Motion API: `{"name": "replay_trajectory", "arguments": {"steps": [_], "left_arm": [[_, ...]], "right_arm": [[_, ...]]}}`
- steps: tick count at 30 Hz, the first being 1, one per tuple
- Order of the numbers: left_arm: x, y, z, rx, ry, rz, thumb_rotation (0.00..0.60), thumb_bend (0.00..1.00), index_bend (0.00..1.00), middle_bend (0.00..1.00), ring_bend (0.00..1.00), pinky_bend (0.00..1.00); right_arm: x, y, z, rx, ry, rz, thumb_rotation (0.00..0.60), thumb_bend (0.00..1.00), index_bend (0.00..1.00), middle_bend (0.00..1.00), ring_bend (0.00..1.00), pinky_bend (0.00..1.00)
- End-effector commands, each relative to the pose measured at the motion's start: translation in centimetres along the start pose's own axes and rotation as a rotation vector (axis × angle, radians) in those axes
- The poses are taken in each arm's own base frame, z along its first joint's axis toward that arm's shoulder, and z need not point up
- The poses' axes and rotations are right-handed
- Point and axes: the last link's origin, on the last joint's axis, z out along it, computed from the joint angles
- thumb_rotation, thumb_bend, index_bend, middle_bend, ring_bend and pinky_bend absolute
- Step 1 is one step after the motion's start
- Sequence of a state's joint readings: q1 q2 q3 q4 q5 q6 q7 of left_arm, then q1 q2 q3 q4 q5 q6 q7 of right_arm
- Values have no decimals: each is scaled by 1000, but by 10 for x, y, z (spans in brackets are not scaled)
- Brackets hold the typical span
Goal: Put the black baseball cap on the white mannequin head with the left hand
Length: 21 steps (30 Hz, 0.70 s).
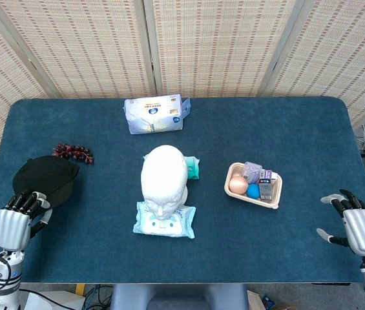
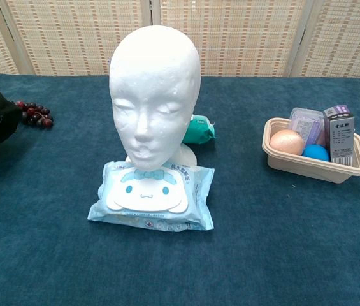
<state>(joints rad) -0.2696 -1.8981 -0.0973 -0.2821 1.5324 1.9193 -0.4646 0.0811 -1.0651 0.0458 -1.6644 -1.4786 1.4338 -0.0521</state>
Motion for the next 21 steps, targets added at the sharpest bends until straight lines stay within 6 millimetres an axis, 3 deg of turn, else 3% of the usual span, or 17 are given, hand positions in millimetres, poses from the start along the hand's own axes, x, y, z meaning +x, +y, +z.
{"name": "replay_trajectory", "arguments": {"steps": [1, 21], "left_arm": [[3, -1, 3, -23, 7, 13, 600, 399, 730, 503, 357, 511], [31, -16, 28, -125, 93, 114, 600, 399, 727, 503, 358, 511]], "right_arm": [[1, 0, 0, 0, 1, 2, 600, 0, 327, 315, 156, 287], [1, 0, 0, 0, 3, -1, 600, 0, 327, 315, 156, 287]]}}
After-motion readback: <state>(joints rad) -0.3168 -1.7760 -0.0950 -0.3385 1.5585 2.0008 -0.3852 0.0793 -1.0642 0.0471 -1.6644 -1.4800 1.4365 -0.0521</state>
